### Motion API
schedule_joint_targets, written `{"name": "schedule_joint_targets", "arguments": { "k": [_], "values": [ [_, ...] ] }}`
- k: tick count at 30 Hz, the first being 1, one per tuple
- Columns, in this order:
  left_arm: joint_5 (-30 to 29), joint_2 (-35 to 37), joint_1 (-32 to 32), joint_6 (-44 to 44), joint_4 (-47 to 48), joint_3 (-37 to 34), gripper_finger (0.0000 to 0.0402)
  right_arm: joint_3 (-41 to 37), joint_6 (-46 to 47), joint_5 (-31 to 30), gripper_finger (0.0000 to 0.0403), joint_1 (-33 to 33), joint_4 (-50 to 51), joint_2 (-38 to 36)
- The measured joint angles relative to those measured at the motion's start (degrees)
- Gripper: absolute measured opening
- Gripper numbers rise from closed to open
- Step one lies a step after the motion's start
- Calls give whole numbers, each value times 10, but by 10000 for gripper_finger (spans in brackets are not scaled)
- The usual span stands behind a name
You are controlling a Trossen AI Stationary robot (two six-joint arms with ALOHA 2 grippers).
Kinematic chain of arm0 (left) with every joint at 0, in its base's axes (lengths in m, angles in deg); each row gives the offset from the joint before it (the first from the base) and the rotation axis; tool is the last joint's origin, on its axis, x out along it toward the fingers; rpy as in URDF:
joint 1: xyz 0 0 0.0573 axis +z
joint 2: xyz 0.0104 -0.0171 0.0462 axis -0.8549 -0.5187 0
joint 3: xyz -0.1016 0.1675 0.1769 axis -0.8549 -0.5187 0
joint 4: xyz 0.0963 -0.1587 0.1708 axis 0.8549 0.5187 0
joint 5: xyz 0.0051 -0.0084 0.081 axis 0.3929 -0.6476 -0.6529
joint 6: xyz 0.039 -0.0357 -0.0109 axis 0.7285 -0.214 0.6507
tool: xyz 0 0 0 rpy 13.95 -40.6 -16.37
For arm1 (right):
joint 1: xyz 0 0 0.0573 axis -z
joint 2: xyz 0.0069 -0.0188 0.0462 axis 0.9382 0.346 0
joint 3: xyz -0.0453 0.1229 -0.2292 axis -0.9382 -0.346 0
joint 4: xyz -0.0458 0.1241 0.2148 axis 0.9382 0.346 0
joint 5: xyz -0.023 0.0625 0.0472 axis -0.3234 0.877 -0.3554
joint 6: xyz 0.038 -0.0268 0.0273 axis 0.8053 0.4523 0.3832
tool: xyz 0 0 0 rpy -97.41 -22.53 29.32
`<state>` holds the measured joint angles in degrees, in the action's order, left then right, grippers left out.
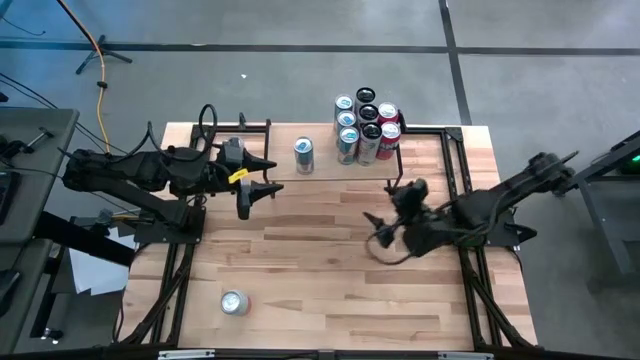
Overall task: Place canned beverage on shelf
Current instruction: Put the blue soda can on the shelf aligned with the blue soda can
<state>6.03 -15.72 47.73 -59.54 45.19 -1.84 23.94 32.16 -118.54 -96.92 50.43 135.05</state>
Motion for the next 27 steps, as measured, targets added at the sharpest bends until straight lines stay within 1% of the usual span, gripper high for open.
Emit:
{"name": "schedule_joint_targets", "arguments": {
  "k": [3,5,8,11,13,15,17,20,22,25,27],
  "values": [
    [-13,-4,-13,1,-19,-4,243,-64,-16,22,397,-15,-51,-73],
    [-24,-4,-20,5,-59,-29,243,-135,-25,25,397,-30,-133,-128],
    [-28,-4,-24,11,-146,-80,243,-259,-76,32,397,-51,-323,-210],
    [-28,-3,-24,11,-240,-134,243,-364,-184,60,397,-51,-557,-269],
    [-26,-3,-23,16,-298,-164,243,-412,-261,93,397,-39,-702,-290],
    [-11,-3,-14,16,-345,-187,243,-437,-316,131,397,-21,-799,-302],
    [12,2,-2,16,-367,-206,243,-441,-340,163,397,4,-841,-305],
    [33,12,18,10,-363,-212,243,-427,-340,206,397,41,-816,-304],
    [48,25,31,6,-343,-213,243,-411,-326,240,397,62,-797,-302],
    [68,45,45,6,-330,-213,243,-394,-316,287,397,79,-795,-301],
    [70,65,52,5,-311,-213,243,-382,-297,293,397,85,-812,-302]
  ]
}}
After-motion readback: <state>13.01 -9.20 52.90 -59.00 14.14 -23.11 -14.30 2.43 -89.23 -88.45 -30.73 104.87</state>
